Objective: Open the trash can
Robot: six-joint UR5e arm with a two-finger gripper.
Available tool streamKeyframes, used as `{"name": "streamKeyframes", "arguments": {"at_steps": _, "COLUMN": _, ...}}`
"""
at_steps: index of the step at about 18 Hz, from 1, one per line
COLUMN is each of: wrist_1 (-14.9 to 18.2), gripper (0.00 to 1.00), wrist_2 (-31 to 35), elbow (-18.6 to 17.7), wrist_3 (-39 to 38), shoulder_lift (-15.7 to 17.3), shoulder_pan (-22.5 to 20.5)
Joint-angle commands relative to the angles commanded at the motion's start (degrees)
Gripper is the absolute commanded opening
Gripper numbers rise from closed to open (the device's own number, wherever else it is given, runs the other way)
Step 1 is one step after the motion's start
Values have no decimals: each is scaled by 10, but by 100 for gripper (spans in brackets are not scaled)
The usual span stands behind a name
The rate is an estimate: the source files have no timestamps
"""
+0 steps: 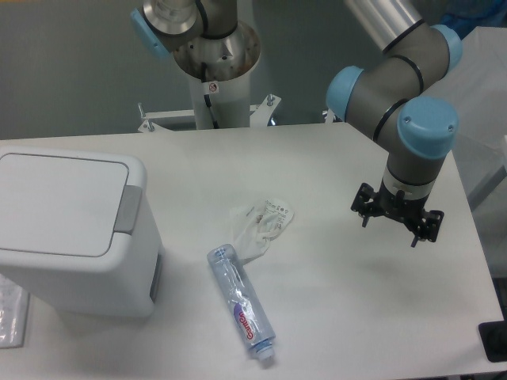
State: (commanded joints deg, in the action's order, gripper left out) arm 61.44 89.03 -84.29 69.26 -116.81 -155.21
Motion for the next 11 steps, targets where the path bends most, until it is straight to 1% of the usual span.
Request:
{"name": "streamKeyframes", "arguments": {"at_steps": 4, "wrist_1": -1, "gripper": 100, "wrist_2": -12, "elbow": -3, "wrist_3": -2, "shoulder_lift": 2, "shoulder_pan": 1}}
{"name": "streamKeyframes", "arguments": {"at_steps": 8, "wrist_1": 0, "gripper": 100, "wrist_2": -103, "elbow": -4, "wrist_3": -6, "shoulder_lift": 10, "shoulder_pan": 2}}
{"name": "streamKeyframes", "arguments": {"at_steps": 9, "wrist_1": -1, "gripper": 100, "wrist_2": -115, "elbow": -8, "wrist_3": -9, "shoulder_lift": 10, "shoulder_pan": 3}}
{"name": "streamKeyframes", "arguments": {"at_steps": 10, "wrist_1": -1, "gripper": 100, "wrist_2": -123, "elbow": -10, "wrist_3": -19, "shoulder_lift": 11, "shoulder_pan": 5}}
{"name": "streamKeyframes", "arguments": {"at_steps": 11, "wrist_1": -2, "gripper": 100, "wrist_2": -133, "elbow": -11, "wrist_3": -50, "shoulder_lift": 12, "shoulder_pan": 6}}
